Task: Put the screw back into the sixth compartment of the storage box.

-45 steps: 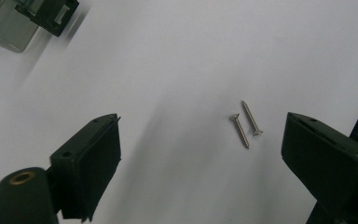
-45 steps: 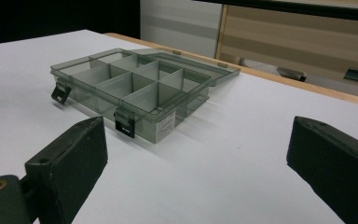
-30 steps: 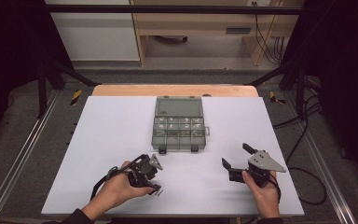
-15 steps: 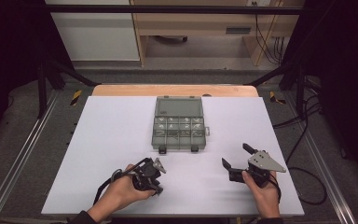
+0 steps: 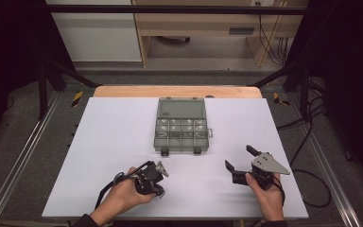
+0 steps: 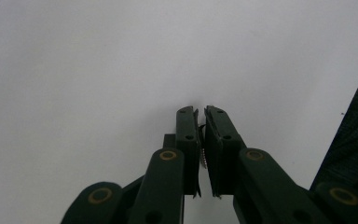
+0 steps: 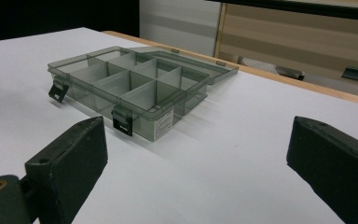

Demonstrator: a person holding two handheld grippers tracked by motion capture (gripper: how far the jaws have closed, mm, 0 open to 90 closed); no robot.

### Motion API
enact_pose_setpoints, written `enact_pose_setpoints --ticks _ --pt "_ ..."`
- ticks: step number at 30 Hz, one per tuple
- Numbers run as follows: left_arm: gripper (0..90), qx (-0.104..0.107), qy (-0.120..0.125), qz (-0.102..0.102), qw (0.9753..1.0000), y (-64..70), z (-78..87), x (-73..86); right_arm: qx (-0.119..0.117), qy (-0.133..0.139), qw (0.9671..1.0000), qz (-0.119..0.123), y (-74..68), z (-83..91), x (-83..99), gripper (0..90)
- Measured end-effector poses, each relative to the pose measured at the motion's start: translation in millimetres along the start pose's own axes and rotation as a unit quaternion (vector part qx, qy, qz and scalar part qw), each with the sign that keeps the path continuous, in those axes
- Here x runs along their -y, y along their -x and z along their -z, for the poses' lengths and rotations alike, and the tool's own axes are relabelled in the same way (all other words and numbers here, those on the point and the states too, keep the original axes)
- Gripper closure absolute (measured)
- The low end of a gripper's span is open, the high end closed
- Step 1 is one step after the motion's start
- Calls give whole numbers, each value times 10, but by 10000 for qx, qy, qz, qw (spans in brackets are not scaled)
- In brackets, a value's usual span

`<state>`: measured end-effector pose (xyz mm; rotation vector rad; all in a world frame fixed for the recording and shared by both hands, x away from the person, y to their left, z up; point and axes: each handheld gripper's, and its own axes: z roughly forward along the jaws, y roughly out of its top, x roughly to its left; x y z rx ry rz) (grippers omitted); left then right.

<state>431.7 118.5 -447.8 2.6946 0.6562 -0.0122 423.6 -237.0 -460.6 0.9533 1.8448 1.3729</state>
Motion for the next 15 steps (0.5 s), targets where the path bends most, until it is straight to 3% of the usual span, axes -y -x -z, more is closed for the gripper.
enact_pose_setpoints --ticks 10,12,15 --pt "850 -91 108 -9 9999 14 1 19 -27 -14 10000 -8 -3 -2 1 52" --pt "850 -188 123 -53 9997 -1 3 18 -33 -21 10000 2 -2 -4 2 52" --pt "851 -154 140 -41 9998 -13 2 22 -37 -26 10000 0 -2 -6 3 51"
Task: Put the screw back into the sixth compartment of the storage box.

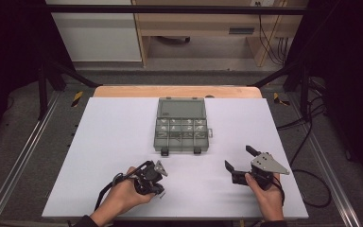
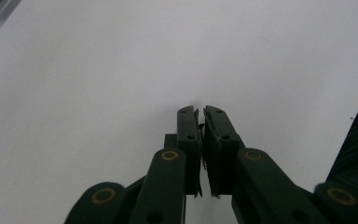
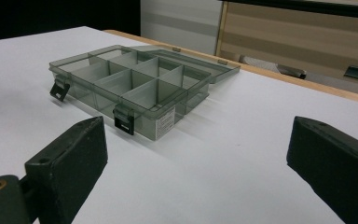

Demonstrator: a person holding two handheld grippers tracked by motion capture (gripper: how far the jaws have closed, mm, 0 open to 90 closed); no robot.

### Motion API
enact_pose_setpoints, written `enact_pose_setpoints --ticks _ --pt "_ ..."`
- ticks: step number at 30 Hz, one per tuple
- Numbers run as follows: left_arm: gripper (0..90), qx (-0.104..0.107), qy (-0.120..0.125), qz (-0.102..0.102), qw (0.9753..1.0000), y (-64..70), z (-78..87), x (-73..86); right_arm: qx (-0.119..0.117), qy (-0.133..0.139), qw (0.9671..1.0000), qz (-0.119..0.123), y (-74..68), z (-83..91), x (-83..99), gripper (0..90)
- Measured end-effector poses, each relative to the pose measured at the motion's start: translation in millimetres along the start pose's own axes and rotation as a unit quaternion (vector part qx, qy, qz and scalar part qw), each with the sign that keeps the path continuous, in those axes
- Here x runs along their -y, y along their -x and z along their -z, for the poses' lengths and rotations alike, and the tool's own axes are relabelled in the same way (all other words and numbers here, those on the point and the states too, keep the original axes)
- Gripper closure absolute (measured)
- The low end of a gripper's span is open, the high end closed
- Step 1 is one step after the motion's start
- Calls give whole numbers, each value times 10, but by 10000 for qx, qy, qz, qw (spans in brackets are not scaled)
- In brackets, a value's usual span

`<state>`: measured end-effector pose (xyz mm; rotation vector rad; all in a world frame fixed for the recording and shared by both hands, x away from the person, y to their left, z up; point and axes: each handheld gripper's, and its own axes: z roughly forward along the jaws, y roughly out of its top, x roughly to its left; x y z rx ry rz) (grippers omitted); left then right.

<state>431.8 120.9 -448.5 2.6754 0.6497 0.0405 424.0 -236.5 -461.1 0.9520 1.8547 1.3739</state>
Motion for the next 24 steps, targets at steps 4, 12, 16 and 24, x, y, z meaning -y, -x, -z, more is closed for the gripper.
enact_pose_setpoints --ticks 4,12,16,24 --pt "880 -18 49 -29 10000 7 7 3 -6 -10 10000 -14 -1 -1 2 51" --pt "880 -62 232 19 9997 -31 45 8 -10 -4 10000 -15 3 -1 2 51" --pt "880 -134 334 38 9993 -49 63 4 -25 -20 10000 -44 5 -4 3 51" --pt "880 -290 514 77 9982 -105 118 -17 -43 24 9999 -133 34 7 9 57"
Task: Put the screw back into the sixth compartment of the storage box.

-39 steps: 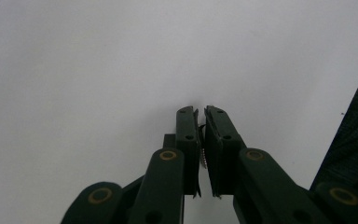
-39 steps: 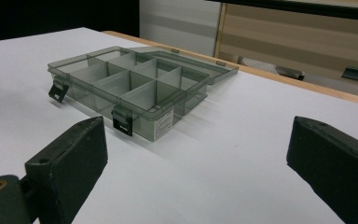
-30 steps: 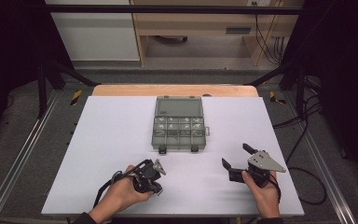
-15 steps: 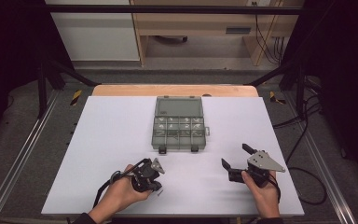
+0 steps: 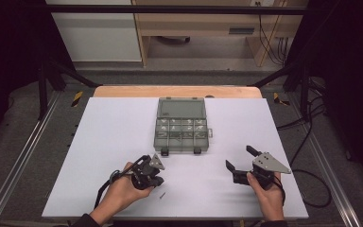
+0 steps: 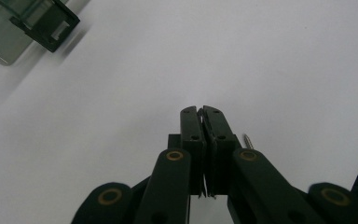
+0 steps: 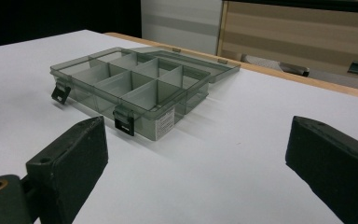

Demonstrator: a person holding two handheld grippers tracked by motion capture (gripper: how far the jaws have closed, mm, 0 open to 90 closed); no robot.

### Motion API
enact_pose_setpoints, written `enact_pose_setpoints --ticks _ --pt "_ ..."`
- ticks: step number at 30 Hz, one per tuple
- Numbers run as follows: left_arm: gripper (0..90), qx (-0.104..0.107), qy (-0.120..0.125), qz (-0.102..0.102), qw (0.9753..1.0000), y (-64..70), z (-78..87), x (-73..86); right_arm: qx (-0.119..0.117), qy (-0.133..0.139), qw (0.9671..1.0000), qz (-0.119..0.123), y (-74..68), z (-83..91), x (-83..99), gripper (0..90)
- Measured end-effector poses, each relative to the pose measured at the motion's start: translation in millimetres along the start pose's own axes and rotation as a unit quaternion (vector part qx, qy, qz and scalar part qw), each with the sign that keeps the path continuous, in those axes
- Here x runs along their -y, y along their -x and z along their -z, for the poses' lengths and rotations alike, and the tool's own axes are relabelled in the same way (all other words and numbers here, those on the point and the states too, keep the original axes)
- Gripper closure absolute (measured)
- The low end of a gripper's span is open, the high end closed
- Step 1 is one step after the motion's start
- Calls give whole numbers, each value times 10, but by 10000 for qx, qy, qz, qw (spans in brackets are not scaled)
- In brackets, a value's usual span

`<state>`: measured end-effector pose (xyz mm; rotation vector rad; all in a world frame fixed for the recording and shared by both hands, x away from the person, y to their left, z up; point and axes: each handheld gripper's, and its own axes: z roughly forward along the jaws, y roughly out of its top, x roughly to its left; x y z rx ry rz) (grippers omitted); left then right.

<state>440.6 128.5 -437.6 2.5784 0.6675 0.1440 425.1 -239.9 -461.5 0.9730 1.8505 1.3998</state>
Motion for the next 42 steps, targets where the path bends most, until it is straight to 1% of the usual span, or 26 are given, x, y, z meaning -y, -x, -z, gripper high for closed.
enact_pose_setpoints --ticks 7,12,14,15,17,25,26,29,31,33,34,35,37,40,41,42 --pt "881 -84 135 -10 9999 -21 37 -35 6 18 10000 -23 2 3 -1 55" --pt "880 -145 264 62 9995 -48 60 -62 25 28 10000 -66 2 9 -4 55" --pt "880 -171 293 63 9994 -58 72 -74 1 39 10000 -78 5 14 -4 55" --pt "880 -171 347 116 9992 -58 74 -80 -7 55 10000 -82 5 14 -4 55" --pt "881 -193 365 106 9991 -71 87 -93 -6 87 9999 -68 9 15 -6 57" --pt "881 -280 462 113 9985 -103 125 -130 22 76 9999 -81 15 24 -6 59" --pt "880 -255 458 111 9986 -111 132 -134 30 70 9999 -91 13 22 -6 58" --pt "880 -301 516 119 9981 -121 136 -135 -33 114 9999 -95 11 26 -7 56" --pt "881 -314 588 162 9976 -121 135 -137 -45 119 9999 -89 9 26 -8 56" --pt "881 -312 611 185 9975 -125 139 -141 -52 118 9999 -92 9 25 -7 56" --pt "880 -307 564 137 9978 -137 145 -144 -48 120 9999 -85 11 25 -7 56" --pt "881 -313 622 190 9974 -133 139 -147 -44 123 9999 -87 11 26 -7 56" --pt "880 -316 634 190 9973 -149 146 -157 -54 130 9999 -90 14 28 -7 62" --pt "880 -358 671 191 9969 -179 170 -187 -120 154 9998 -95 20 29 -5 74" --pt "880 -394 622 137 9972 -191 184 -200 -143 139 9997 -124 21 34 -5 74" --pt "880 -440 647 152 9968 -193 185 -213 -163 137 9997 -143 23 35 -4 75"
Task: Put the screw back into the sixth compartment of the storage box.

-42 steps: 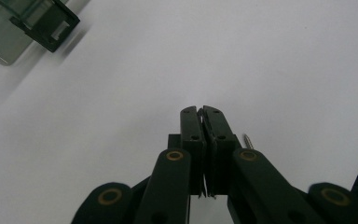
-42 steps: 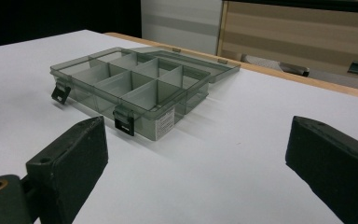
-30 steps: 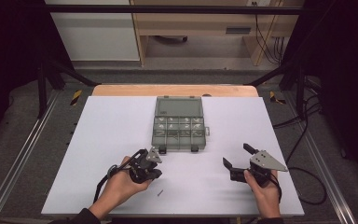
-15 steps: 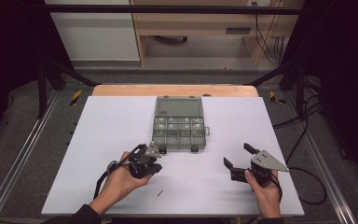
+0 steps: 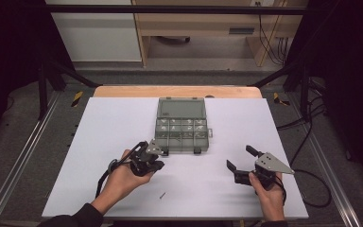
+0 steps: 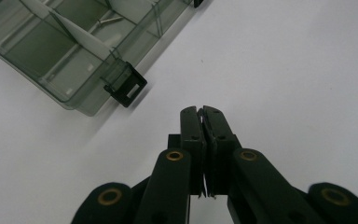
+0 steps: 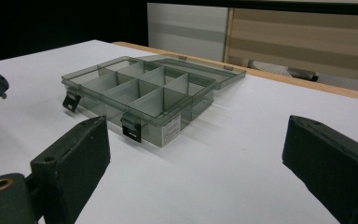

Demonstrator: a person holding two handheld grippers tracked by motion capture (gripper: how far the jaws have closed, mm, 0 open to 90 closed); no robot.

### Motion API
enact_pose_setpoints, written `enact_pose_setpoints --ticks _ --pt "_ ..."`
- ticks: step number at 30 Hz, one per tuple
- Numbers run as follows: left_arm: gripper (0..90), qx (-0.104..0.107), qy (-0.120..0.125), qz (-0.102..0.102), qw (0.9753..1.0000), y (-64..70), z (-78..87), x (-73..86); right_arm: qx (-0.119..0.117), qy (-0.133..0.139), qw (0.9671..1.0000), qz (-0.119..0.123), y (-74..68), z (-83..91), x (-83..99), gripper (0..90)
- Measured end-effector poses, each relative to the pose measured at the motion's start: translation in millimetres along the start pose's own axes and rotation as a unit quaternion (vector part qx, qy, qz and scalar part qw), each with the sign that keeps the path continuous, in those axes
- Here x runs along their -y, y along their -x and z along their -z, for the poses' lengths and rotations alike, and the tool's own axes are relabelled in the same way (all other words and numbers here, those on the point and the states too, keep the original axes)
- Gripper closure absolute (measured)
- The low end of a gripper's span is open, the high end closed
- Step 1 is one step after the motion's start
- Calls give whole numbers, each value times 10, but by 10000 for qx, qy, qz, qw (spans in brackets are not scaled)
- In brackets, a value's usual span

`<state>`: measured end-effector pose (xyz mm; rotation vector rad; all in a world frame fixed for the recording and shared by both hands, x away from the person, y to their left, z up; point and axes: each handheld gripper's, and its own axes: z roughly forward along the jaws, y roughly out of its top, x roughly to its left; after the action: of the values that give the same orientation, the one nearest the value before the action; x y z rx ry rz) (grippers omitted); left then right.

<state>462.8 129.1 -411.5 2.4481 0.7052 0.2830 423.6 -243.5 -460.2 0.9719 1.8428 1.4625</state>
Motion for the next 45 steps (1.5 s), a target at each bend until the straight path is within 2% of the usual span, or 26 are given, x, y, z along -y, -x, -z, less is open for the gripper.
enact_pose_setpoints --ticks 6,9,12,14,19,22,24,27,37,40,43,45 --pt "880 -100 73 12 9999 -59 -1 -115 -4 24 10000 -46 8 4 -2 74" --pt "880 -150 237 114 9995 -96 -10 -178 -16 13 10000 -41 7 4 -2 73" --pt "880 -216 284 149 9993 -132 -49 -261 -32 26 10000 -59 10 4 -7 73" --pt "880 -208 424 251 9986 -169 -75 -328 -48 48 10000 -26 18 4 -11 72" --pt "880 -245 666 316 9970 -242 -145 -485 -50 62 10000 -13 23 3 -13 71" --pt "880 -345 709 247 9966 -258 -197 -554 -80 50 10000 -20 24 -6 -12 70" --pt "881 -396 751 300 9959 -291 -240 -594 -99 43 9999 4 19 -19 -15 70" --pt "880 -400 804 391 9952 -338 -288 -614 -118 24 9999 43 16 -21 -16 70" --pt "880 -534 893 479 9934 -435 -394 -612 -119 26 9999 24 23 -21 -15 68" --pt "880 -508 933 543 9929 -455 -428 -614 -111 22 9999 18 26 -20 -14 66" --pt "879 -444 915 537 9934 -468 -469 -620 -107 24 9999 21 29 -19 -14 64" --pt "846 -412 997 544 9927 -478 -491 -613 -126 12 9999 10 31 -22 -10 63"
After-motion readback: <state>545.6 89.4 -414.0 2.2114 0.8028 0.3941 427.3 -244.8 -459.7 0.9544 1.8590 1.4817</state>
